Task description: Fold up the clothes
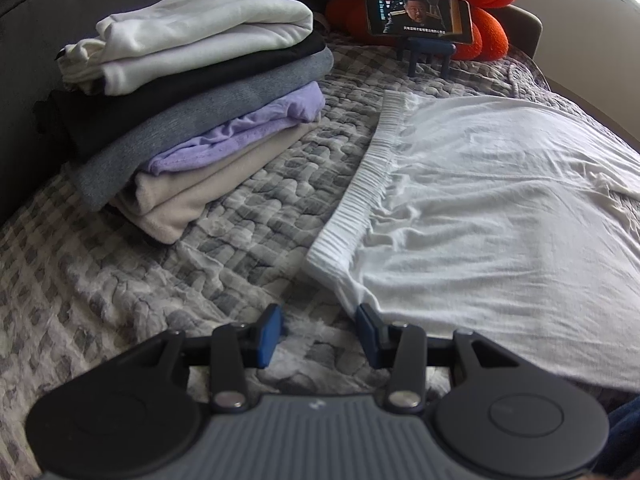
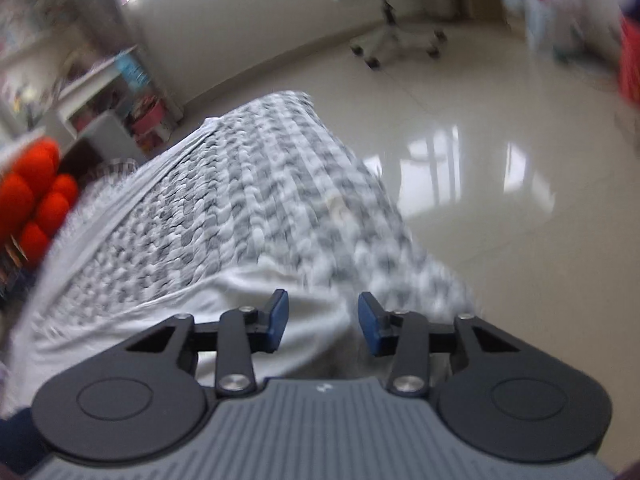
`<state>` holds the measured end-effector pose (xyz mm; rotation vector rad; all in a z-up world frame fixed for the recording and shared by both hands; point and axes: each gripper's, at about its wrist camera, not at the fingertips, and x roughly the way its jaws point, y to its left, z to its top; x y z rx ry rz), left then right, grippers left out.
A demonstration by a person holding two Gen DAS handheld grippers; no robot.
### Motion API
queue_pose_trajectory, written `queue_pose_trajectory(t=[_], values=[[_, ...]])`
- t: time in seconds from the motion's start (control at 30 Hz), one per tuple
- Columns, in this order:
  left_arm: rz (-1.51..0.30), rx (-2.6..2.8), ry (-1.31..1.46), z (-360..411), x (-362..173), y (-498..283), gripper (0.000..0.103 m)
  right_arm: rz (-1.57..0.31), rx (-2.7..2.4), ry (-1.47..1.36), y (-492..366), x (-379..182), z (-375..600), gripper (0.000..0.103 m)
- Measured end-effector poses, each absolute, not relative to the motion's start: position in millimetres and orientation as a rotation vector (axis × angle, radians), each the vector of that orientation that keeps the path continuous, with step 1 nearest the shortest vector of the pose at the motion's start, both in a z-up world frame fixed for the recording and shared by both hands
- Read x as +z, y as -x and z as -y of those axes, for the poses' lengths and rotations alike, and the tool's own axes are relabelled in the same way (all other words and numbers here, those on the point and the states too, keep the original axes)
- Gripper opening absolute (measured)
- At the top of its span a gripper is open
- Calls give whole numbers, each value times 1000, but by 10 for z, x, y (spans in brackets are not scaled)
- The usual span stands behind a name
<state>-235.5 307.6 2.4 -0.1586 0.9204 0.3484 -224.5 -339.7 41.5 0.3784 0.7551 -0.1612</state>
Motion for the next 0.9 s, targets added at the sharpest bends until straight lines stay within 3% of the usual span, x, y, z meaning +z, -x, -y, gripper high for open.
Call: queue_pose_trajectory(t=[0.13, 0.27, 0.3, 0.9], values=[[-920, 347, 156, -3072, 21, 2358, 43, -815, -66, -153, 1973, 333, 3181, 15], [-917, 343, 156, -3077, 16, 2365, 43, -856, -7, 12, 1836, 201, 3020, 10], [-917, 341, 155, -3078, 15, 2366, 43, -863, 0, 25, 1822, 210, 3032, 3], [-913, 331, 152, -3094, 5, 2372, 44, -809, -108, 98, 1738, 158, 3061, 3]])
